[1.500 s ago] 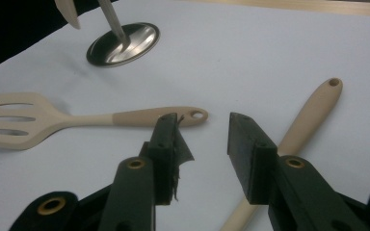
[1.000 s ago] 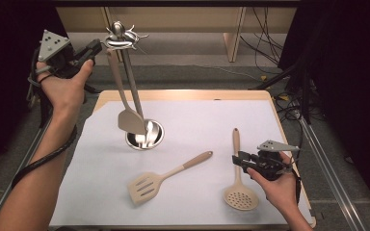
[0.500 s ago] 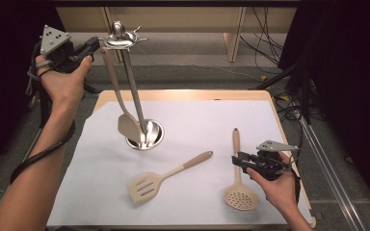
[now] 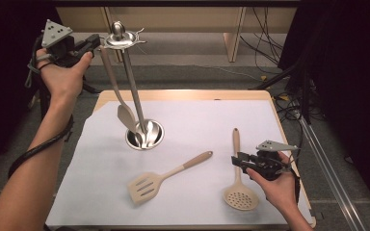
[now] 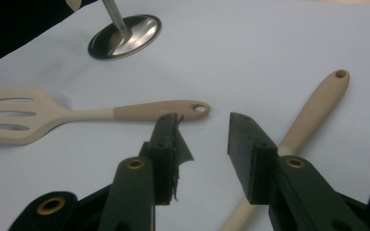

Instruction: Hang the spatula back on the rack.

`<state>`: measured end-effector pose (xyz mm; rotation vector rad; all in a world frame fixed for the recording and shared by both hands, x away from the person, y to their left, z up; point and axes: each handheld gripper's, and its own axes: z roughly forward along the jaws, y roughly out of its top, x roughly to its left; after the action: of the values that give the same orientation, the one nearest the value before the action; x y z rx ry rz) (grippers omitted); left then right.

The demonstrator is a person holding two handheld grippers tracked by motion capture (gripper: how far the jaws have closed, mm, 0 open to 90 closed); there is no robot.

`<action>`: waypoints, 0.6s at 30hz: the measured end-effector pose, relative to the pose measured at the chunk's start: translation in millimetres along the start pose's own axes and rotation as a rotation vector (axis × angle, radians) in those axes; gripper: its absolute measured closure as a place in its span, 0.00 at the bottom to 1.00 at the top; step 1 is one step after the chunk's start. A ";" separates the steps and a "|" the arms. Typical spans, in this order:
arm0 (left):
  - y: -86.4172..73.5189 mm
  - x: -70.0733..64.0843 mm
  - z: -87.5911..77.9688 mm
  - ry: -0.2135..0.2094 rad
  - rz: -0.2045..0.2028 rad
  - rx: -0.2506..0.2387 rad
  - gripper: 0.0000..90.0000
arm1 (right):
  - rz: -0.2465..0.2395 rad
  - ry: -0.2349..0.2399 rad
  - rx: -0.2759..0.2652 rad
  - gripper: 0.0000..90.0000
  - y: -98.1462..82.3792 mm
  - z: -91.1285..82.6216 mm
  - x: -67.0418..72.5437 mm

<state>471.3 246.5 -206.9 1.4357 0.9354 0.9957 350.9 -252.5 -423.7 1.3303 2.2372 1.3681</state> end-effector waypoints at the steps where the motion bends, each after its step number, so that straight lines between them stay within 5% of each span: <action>1: -0.2 0.1 -1.7 0.004 0.003 -0.001 0.97 | -0.002 0.000 -0.003 0.71 -0.1 0.2 -0.1; 7: -5.2 -3.0 -30.1 -0.002 0.004 -0.041 0.86 | -0.049 -0.015 -0.009 0.70 0.5 -2.7 -3.0; 13: -19.7 -17.3 -65.3 -0.081 0.015 -0.013 0.68 | -0.031 -0.006 0.000 0.70 0.5 -1.1 -3.6; 18: -31.4 -12.2 -90.4 0.002 0.033 -0.013 0.62 | -0.038 0.006 -0.002 0.69 0.5 -1.7 -3.3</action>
<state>381.4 267.8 -235.0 1.4432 0.9077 1.0254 352.1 -256.0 -423.1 1.2779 2.2526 1.3621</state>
